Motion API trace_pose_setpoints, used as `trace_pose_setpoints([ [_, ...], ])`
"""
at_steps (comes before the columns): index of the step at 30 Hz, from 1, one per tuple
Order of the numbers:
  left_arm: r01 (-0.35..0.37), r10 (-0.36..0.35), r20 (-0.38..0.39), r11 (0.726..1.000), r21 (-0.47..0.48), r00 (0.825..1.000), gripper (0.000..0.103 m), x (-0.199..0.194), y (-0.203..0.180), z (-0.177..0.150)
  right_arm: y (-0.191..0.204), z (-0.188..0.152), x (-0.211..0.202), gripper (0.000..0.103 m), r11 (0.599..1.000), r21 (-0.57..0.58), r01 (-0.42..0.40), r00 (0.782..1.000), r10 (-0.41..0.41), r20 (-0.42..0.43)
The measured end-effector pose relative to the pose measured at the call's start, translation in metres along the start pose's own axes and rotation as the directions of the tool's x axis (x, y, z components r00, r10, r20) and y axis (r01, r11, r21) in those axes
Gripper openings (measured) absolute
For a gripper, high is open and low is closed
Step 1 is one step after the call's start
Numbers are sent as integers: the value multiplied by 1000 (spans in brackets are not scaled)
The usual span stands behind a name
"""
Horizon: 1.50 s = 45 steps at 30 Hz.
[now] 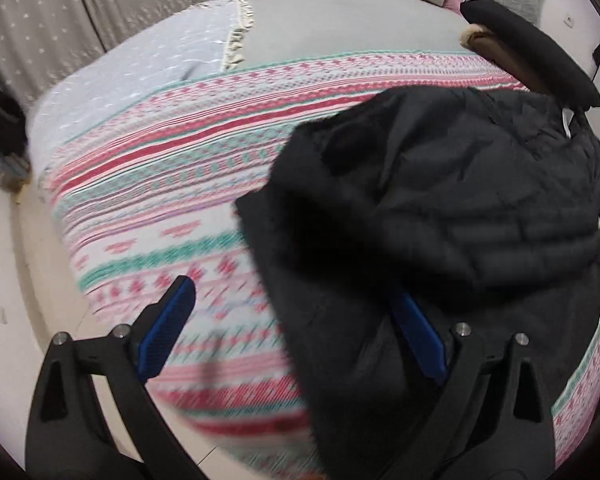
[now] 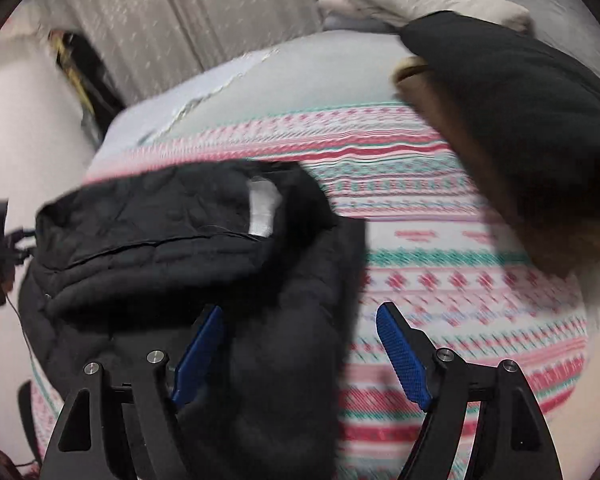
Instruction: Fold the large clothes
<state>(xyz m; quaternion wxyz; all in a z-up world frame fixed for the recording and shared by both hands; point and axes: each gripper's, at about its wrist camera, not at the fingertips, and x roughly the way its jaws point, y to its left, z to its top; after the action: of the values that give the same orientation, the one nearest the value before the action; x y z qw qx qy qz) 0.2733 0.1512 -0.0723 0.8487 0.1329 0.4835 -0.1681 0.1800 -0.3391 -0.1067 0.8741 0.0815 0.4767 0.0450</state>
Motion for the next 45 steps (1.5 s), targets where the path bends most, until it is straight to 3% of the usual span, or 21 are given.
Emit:
trace_pose_setpoints([
  [5, 76, -68, 65, 989, -127, 996, 97, 16, 5, 31, 17, 38, 23, 80, 1000, 27, 4, 999, -5, 37],
  [10, 14, 3, 65, 965, -260, 998, 95, 24, 26, 44, -7, 62, 23, 80, 984, 174, 43, 993, -60, 98],
  [14, 119, -97, 98, 962, -247, 990, 74, 24, 27, 42, -29, 59, 12, 80, 960, 274, -62, 989, 23, 143],
  [16, 154, -133, 98, 955, -255, 986, 57, 25, 24, 41, -31, 58, 14, 80, 954, 280, -104, 987, 63, 151],
  [18, 165, -138, 113, 943, -290, 984, 36, 26, 21, 44, -30, 59, 24, 80, 955, 282, -90, 990, 57, 126],
  [19, 167, -134, 129, 939, -300, 983, 27, 25, 20, 46, -27, 59, 32, 76, 959, 273, -79, 993, 53, 101],
  [20, 174, -131, 154, 933, -314, 979, 14, 20, 19, 48, -22, 59, 39, 52, 963, 260, -66, 995, 46, 84],
  [22, 174, -108, 205, 923, -344, 973, 13, 7, 20, 53, -13, 64, 50, 12, 973, 226, -51, 998, 40, 53],
  [24, 154, -69, 238, 920, -360, 969, 11, 1, 22, 61, -9, 72, 47, 11, 969, 246, -12, 995, -12, 99],
  [26, 103, -5, 256, 923, -370, 967, 11, 1, 25, 70, -10, 80, 43, 10, 965, 263, -9, 988, -32, 151],
  [28, 38, 55, 238, 930, -367, 970, 11, 12, 25, 79, -7, 90, 49, 10, 963, 266, 48, 982, -93, 162],
  [31, -64, 123, 150, 935, -350, 981, 16, 48, 22, 87, -1, 98, 71, 13, 959, 244, 143, 980, -172, 101],
  [33, -120, 155, 81, 934, -336, 985, 25, 66, 20, 88, 4, 98, 84, 16, 951, 231, 205, 974, -221, 45],
  [35, -152, 179, 52, 932, -329, 983, 27, 67, 17, 86, 7, 95, 84, 25, 948, 218, 230, 970, -242, 32],
  [37, -172, 212, 90, 928, -329, 973, 38, 52, 13, 83, 9, 92, 73, 36, 946, 207, 249, 963, -264, 49],
  [38, -201, 250, 118, 924, -324, 961, 50, 38, 8, 81, 13, 90, 63, 47, 945, 203, 258, 958, -277, 70],
  [39, -240, 300, 156, 917, -319, 941, 59, 22, -3, 79, 19, 88, 50, 51, 943, 200, 266, 951, -291, 108],
  [40, -255, 324, 197, 916, -309, 925, 61, 10, -14, 78, 25, 88, 42, 55, 945, 196, 261, 946, -291, 140],
  [42, -219, 298, 273, 933, -286, 914, 74, -9, -42, 77, 47, 85, 27, 59, 957, 185, 222, 943, -259, 207],
  [45, -76, 148, 325, 972, -222, 934, 82, -10, -90, 78, 103, 80, 31, 65, 985, 106, 135, 957, -158, 245],
])
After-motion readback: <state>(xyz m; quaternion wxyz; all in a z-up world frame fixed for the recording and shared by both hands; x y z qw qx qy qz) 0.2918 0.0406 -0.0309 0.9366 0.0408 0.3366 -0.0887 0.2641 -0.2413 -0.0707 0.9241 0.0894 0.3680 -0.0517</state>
